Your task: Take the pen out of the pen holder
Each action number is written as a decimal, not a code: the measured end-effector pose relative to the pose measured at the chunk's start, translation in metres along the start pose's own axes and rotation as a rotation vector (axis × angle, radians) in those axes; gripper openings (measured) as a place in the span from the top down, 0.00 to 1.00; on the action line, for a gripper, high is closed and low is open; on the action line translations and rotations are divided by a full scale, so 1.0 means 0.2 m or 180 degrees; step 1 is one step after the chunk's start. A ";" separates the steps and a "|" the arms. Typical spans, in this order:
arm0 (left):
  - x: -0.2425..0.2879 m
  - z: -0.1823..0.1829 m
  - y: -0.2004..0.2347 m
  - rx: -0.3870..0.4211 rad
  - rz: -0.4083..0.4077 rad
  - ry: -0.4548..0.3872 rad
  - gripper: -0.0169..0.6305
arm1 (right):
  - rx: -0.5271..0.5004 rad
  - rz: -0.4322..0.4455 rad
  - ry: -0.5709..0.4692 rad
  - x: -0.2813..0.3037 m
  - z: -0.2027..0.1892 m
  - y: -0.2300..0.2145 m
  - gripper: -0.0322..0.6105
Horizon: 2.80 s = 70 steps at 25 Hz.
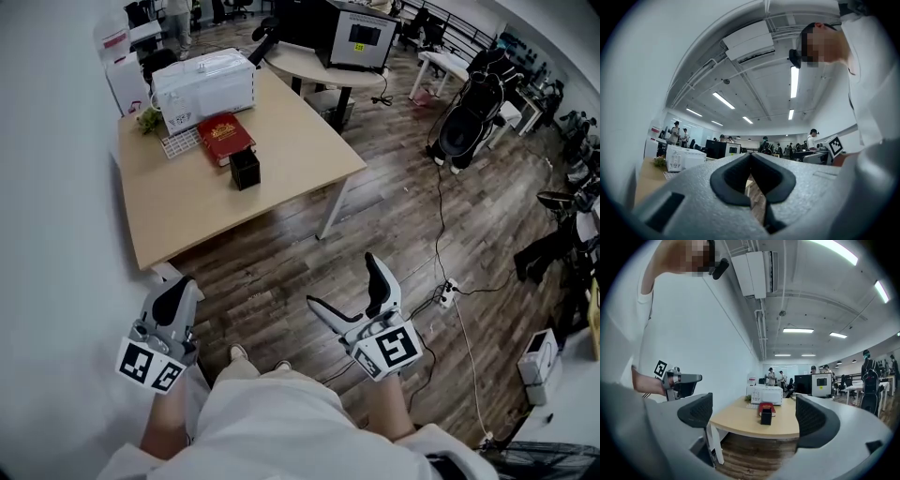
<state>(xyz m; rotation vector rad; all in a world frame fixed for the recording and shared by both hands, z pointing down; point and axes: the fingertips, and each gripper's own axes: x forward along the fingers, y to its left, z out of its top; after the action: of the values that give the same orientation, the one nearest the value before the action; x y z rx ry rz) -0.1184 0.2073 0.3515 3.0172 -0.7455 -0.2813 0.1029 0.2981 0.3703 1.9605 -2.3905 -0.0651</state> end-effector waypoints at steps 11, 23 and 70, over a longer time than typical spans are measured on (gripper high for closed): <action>0.14 -0.23 0.35 -0.0237 0.0152 0.0142 0.95 | 0.0062 0.0024 0.0241 0.37 -0.16 -0.09 0.13; 0.69 -0.18 1.25 -0.0364 0.0038 -0.0088 0.95 | -0.0064 0.0059 0.0370 1.37 -0.04 -0.26 0.13; 1.36 -0.53 1.59 -0.0441 0.0935 0.0297 0.95 | 0.0543 0.1318 0.1104 2.45 -0.85 -0.83 0.35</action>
<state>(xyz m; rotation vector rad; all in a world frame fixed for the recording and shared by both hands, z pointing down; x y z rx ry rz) -0.0105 -0.2033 0.4294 2.7223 -1.0934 -0.1738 0.1799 -0.2157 0.5341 1.3437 -2.5588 0.4660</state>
